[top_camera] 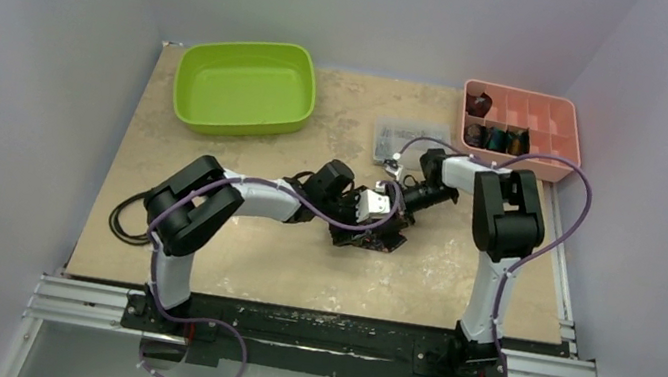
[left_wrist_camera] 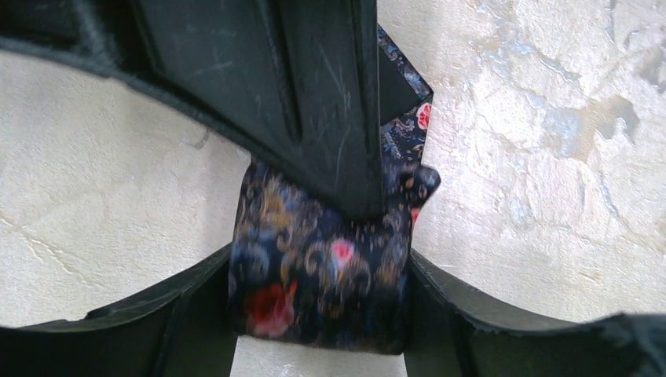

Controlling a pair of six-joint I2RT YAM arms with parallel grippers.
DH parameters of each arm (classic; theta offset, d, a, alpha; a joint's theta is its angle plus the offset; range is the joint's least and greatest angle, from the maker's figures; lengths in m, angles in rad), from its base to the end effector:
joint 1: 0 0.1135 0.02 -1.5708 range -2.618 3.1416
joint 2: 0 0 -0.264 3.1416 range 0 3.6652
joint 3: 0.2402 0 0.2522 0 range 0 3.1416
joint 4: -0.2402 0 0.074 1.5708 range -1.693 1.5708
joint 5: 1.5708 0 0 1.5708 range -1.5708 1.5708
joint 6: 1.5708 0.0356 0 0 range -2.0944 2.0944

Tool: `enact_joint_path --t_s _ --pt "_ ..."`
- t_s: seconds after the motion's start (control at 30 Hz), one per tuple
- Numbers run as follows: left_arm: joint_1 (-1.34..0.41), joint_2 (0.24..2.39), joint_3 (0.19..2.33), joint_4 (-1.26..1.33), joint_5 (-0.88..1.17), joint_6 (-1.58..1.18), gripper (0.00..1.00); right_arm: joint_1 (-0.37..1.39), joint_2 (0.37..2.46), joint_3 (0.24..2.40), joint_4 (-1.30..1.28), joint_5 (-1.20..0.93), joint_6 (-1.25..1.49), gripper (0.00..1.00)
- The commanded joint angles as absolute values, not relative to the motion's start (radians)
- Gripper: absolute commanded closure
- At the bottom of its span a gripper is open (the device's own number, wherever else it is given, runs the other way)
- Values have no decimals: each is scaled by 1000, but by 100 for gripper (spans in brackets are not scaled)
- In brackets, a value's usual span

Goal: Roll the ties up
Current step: Roll the tie at the center of the board.

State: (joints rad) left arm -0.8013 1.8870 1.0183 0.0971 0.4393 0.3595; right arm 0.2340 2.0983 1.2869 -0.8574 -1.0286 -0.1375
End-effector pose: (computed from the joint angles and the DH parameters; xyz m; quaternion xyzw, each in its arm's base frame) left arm 0.2551 -0.2851 0.1421 0.5639 0.7054 -0.2790 0.3265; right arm 0.3392 0.1122 0.1133 0.1369 -0.8591 -0.4887 0.0663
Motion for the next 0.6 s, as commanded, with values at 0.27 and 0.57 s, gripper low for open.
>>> enact_joint_path --t_s 0.27,0.57 --pt "-777 1924 1064 177 639 387 32 190 2180 1253 -816 -662 -179 100" --pt "-807 1951 1098 204 650 428 25 199 2211 1310 -830 -565 -188 100"
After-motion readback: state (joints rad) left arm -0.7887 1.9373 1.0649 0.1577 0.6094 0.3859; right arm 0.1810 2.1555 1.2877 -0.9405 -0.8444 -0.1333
